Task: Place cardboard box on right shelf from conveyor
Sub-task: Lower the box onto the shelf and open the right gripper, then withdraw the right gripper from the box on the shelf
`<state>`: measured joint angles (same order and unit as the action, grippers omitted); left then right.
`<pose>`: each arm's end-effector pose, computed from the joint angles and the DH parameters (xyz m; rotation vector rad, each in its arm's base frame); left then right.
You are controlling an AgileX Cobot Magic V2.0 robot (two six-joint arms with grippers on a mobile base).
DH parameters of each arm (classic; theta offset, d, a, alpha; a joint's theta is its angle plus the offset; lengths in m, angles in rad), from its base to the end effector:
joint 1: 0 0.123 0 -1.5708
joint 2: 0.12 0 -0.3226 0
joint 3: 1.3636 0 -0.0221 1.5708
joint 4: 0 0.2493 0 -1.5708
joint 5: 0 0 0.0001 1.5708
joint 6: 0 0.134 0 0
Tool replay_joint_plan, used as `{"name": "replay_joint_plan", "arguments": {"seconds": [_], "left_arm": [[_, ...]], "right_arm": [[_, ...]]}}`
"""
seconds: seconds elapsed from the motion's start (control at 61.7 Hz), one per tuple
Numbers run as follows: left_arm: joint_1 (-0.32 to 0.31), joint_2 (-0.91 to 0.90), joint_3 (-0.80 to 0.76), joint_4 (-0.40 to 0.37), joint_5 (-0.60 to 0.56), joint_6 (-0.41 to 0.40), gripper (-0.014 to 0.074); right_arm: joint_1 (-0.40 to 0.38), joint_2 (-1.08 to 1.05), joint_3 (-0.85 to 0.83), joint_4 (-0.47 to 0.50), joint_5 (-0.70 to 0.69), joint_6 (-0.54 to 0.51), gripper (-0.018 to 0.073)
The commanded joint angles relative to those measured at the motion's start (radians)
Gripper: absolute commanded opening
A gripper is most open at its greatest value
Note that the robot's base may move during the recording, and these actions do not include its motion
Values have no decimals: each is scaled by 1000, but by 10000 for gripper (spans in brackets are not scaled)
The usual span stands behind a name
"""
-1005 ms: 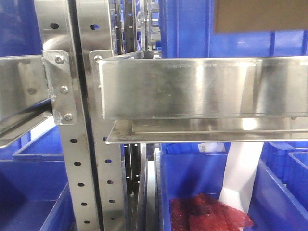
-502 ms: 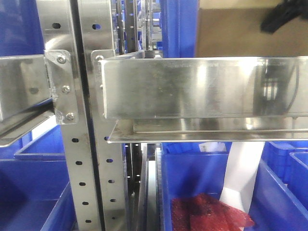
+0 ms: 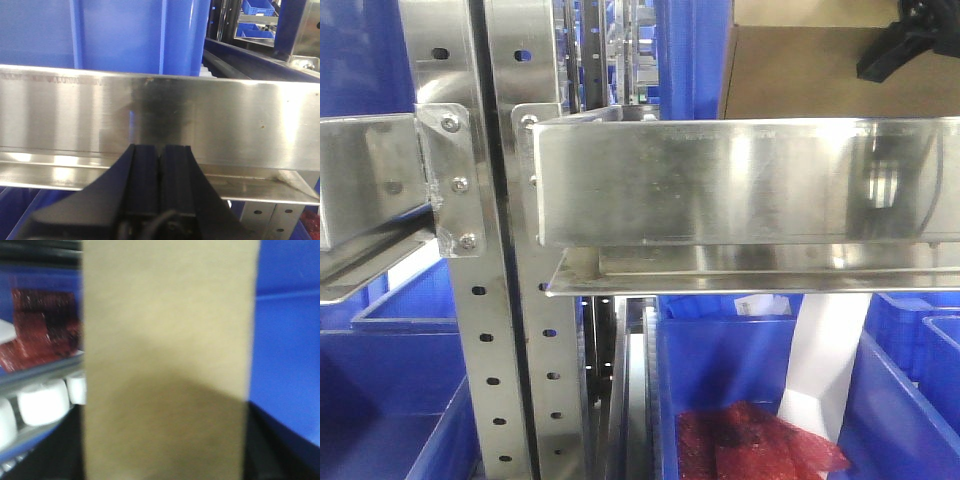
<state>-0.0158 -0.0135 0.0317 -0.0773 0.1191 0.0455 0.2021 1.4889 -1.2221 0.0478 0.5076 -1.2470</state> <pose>0.0602 -0.0022 0.1898 -0.0054 1.6207 -0.0437 0.3570 0.0763 0.3376 -1.5029 1.7515 -0.5016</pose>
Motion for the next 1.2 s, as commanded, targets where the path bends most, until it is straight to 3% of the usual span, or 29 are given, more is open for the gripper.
{"name": "replay_joint_plan", "arguments": {"seconds": [0.0, 0.227, 0.6, 0.778, 0.875, 1.15, 1.183], "left_arm": [[2, -13, 10, -6, -86, 0, -116], [2, -13, 10, -6, -86, 0, -116], [2, -13, 10, -6, -86, 0, -116], [2, -13, 10, -6, -86, 0, -116], [2, -13, 10, -6, -86, 0, -116], [2, -13, 10, -6, -86, 0, -116], [2, -13, 10, -6, -86, 0, -116]], "right_arm": [[-8, -36, -20, 11, -52, 54, 629], [-8, -90, -10, 31, 29, 80, 629], [-8, -300, 151, 143, 22, 283, 629], [-8, -428, 268, 268, -9, 460, 611], [-8, -516, 323, 317, -62, 608, 538], [-8, -756, 403, 322, -132, 900, 49], [-8, -784, 403, 325, -131, 933, 53]]}}
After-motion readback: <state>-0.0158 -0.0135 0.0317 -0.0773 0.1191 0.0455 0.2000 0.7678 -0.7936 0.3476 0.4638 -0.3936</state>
